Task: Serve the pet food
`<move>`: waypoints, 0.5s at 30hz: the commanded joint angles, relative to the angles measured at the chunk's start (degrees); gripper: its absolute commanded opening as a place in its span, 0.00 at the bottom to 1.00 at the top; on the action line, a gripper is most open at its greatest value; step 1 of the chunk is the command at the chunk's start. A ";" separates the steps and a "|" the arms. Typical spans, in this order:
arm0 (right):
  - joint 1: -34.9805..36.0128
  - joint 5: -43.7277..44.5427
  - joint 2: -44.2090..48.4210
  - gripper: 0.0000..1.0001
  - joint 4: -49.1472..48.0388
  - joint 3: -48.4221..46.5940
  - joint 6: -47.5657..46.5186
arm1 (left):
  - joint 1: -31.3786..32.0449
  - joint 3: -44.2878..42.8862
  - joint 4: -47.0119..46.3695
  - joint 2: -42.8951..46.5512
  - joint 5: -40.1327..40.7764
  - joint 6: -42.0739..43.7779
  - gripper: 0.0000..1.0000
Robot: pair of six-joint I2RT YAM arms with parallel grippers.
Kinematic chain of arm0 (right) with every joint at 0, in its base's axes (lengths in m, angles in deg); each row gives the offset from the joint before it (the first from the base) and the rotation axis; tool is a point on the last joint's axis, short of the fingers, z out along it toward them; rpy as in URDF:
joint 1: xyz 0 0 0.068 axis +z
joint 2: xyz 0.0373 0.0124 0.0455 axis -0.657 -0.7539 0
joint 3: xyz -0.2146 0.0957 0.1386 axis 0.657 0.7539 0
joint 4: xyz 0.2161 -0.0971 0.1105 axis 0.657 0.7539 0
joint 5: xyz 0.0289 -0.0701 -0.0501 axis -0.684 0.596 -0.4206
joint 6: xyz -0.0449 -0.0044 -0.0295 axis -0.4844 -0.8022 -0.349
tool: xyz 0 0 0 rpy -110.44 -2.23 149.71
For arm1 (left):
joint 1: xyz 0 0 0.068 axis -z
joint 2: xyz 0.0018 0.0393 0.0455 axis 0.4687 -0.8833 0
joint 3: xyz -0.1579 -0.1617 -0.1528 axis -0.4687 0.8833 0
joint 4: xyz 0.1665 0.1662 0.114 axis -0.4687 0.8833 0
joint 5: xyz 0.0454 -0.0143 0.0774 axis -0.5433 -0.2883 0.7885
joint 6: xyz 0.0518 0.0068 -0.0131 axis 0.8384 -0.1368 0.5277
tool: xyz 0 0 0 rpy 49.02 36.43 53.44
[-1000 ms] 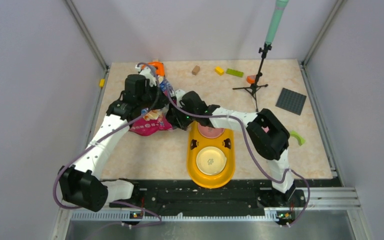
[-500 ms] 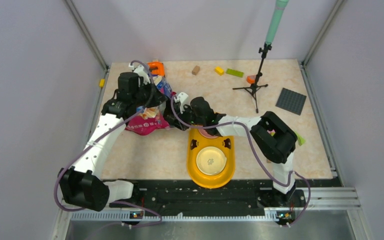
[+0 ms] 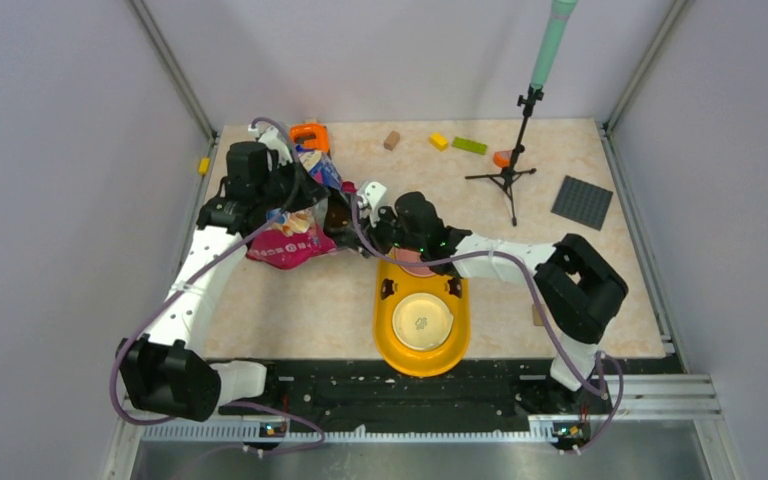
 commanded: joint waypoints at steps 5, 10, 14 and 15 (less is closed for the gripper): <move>0.19 1.80 8.19 0.00 3.85 1.43 -9.87 | -2.31 -5.62 -3.21 0.25 -1.91 0.19 0.00; 0.18 0.81 10.51 0.00 9.06 1.25 -13.35 | -3.23 -6.07 -3.75 0.17 -2.68 -0.52 0.00; 0.21 1.44 12.59 0.00 12.82 1.51 -15.21 | -3.45 -5.82 -4.05 0.27 -2.75 -0.95 0.00; 0.23 1.44 13.03 0.00 13.78 1.44 -15.54 | -3.57 -5.83 -3.50 0.37 -2.52 -0.65 0.00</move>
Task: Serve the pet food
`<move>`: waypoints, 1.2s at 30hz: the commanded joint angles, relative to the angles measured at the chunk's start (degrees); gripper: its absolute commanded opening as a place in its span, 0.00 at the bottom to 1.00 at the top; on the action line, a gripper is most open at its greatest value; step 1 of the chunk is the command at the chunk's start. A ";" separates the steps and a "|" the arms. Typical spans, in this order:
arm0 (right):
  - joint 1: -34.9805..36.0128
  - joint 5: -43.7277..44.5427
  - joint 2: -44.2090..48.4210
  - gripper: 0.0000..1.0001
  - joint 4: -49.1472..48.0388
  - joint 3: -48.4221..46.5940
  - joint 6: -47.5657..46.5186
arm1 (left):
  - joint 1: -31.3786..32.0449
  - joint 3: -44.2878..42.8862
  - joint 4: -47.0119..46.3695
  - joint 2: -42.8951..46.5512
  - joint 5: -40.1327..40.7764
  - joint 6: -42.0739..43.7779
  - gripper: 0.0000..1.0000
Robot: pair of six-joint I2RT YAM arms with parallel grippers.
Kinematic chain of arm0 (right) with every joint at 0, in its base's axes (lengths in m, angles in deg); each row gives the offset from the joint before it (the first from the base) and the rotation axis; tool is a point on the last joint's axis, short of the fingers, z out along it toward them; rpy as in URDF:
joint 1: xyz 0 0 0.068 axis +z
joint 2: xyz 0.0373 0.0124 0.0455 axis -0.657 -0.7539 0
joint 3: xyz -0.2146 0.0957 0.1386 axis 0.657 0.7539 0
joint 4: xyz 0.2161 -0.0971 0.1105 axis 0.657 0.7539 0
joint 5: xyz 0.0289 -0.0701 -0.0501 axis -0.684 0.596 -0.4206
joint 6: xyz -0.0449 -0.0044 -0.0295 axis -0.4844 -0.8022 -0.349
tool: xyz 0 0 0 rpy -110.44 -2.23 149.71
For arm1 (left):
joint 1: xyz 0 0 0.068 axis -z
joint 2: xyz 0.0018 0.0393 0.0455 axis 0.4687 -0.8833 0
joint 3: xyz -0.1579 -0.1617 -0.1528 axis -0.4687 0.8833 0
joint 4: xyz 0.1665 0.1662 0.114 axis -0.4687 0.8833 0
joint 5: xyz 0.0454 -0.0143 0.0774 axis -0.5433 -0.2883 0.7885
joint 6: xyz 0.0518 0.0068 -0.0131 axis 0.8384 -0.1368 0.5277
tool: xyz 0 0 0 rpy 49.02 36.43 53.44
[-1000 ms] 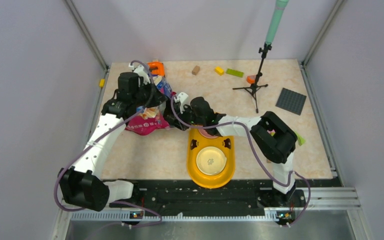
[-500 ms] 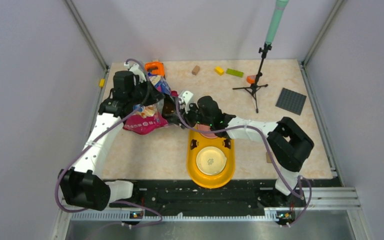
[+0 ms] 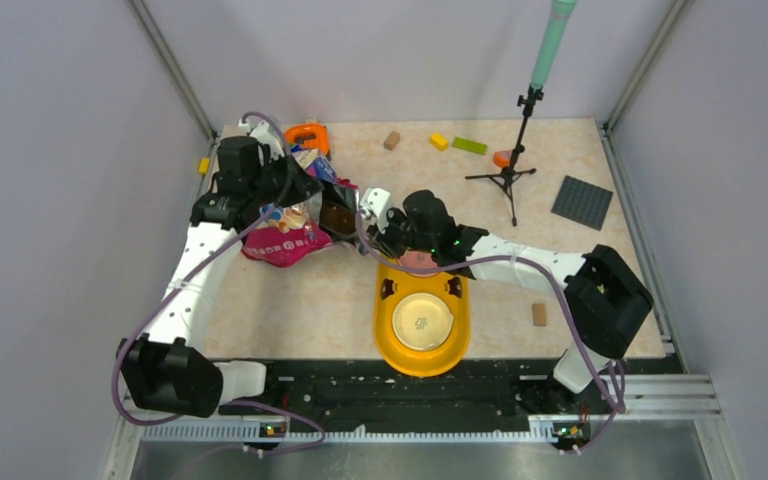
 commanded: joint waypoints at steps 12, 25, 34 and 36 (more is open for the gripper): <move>0.08 -0.07 10.73 0.00 12.16 0.38 -4.77 | -2.58 -3.62 -2.33 1.42 -1.14 2.33 0.00; -0.45 2.67 19.45 0.00 25.77 -0.61 -3.71 | -3.20 -4.95 -0.71 2.29 0.57 3.75 0.00; -0.54 8.25 29.05 0.00 36.75 1.60 3.26 | -3.20 -5.20 -0.09 2.87 2.77 3.43 0.00; -0.61 9.49 30.19 0.00 38.18 2.39 6.33 | -3.20 -5.68 -0.08 3.17 2.86 3.33 0.00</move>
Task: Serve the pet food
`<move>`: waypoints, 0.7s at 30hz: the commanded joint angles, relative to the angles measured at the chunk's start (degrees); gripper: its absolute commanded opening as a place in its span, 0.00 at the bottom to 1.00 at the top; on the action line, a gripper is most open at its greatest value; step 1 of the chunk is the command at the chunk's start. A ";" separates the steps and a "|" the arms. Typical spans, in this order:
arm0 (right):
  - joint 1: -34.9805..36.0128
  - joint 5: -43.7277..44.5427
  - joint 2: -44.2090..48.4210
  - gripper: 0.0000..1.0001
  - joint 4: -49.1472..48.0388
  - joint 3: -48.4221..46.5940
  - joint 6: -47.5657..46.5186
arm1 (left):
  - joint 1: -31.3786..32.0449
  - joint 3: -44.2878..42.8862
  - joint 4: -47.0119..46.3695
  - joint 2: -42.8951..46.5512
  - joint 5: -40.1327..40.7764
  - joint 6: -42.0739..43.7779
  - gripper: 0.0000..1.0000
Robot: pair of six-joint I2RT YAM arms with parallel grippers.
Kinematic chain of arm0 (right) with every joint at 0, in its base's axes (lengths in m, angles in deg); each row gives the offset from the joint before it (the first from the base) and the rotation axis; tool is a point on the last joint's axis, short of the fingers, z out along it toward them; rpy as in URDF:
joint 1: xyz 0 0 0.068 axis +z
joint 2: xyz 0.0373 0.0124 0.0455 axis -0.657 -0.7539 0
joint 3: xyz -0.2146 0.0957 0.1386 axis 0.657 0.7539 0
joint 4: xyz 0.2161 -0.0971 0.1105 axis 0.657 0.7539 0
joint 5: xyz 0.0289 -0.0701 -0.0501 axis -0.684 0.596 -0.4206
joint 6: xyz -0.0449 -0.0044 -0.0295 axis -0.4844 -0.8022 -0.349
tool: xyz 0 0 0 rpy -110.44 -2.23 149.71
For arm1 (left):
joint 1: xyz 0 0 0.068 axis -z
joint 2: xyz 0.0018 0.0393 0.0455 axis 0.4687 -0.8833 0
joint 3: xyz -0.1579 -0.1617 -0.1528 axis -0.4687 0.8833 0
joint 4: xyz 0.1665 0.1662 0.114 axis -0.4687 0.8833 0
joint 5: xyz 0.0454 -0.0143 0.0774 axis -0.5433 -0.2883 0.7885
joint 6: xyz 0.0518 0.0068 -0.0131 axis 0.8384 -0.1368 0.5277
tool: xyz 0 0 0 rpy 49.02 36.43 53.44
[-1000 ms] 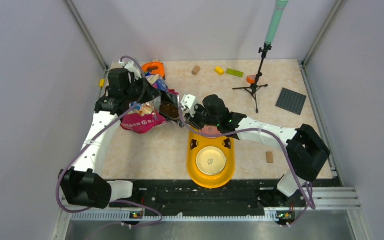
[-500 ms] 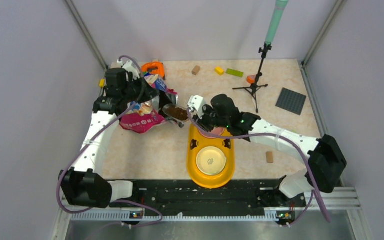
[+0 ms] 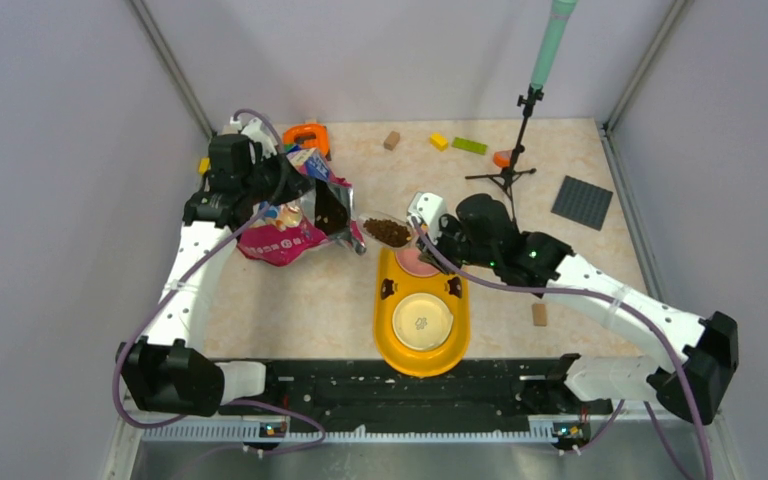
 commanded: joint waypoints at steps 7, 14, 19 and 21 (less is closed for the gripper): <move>-1.85 9.65 -2.53 0.00 16.74 -3.21 13.40 | -0.82 -2.81 -2.98 4.56 2.13 0.51 0.00; -2.92 11.50 -9.72 0.00 25.54 -10.42 18.18 | -0.82 -0.16 -4.12 6.19 2.11 -0.09 0.00; -3.46 12.57 -15.55 0.00 31.18 -15.55 18.66 | -0.82 0.43 -4.50 6.51 1.77 -0.10 0.00; -3.43 12.69 -17.42 0.00 33.35 -17.22 18.88 | -0.82 0.70 -4.65 6.70 1.69 -0.10 0.00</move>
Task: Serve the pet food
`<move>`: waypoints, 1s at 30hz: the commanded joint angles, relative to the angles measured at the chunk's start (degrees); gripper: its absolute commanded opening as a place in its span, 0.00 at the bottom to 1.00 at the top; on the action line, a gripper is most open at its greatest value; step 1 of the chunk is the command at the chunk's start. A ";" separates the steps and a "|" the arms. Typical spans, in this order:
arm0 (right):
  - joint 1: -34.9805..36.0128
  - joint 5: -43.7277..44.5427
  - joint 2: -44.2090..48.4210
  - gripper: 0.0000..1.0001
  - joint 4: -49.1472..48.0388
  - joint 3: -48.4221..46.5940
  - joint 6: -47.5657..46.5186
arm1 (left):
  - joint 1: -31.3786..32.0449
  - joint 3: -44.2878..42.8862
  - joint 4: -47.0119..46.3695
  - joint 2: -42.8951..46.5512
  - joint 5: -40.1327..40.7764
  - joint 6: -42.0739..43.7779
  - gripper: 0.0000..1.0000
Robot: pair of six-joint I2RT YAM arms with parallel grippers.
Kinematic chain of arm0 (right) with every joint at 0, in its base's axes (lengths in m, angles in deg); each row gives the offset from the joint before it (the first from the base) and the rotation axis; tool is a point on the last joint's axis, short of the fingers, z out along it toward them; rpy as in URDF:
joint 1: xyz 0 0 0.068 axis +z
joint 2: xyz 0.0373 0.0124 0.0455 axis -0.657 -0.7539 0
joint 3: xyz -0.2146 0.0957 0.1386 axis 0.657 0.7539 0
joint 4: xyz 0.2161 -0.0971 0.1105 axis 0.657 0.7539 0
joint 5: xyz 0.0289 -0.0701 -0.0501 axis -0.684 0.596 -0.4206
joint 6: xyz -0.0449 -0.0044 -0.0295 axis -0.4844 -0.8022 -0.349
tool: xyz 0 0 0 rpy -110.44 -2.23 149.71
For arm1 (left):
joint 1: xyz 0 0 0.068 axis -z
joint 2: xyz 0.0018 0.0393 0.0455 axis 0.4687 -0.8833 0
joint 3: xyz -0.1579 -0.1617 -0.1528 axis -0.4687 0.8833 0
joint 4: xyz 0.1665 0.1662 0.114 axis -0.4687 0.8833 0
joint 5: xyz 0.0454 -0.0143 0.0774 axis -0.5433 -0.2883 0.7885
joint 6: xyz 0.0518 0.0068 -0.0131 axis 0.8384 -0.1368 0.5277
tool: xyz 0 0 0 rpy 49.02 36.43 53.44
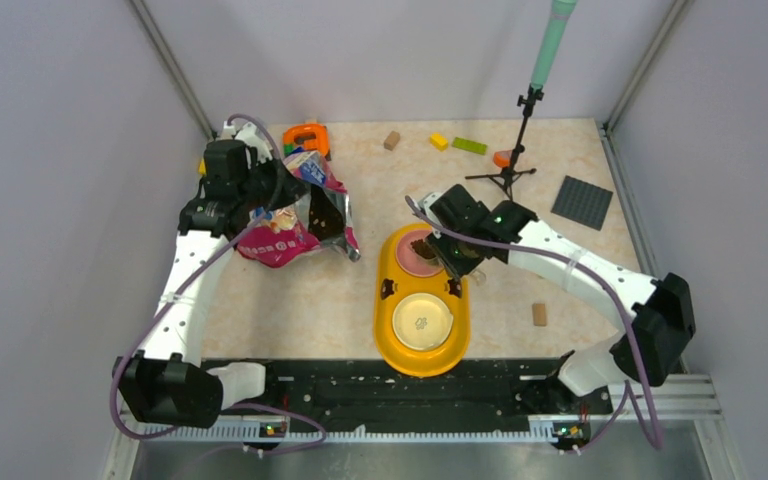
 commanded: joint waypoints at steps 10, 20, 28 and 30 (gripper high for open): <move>-0.40 2.85 -10.01 0.00 15.68 -14.43 4.30 | -0.67 1.45 -7.05 5.10 -0.59 -0.36 0.00; -0.37 1.80 -17.47 0.00 25.18 -23.51 5.39 | -0.67 4.15 -9.33 6.92 -0.46 -1.20 0.00; -0.35 3.23 -17.33 0.00 26.73 -23.58 6.35 | -0.67 5.58 -9.71 7.76 0.22 -1.24 0.00; -0.31 3.36 -17.11 0.00 27.01 -23.90 6.71 | -0.67 5.67 -9.96 7.56 0.06 -1.24 0.00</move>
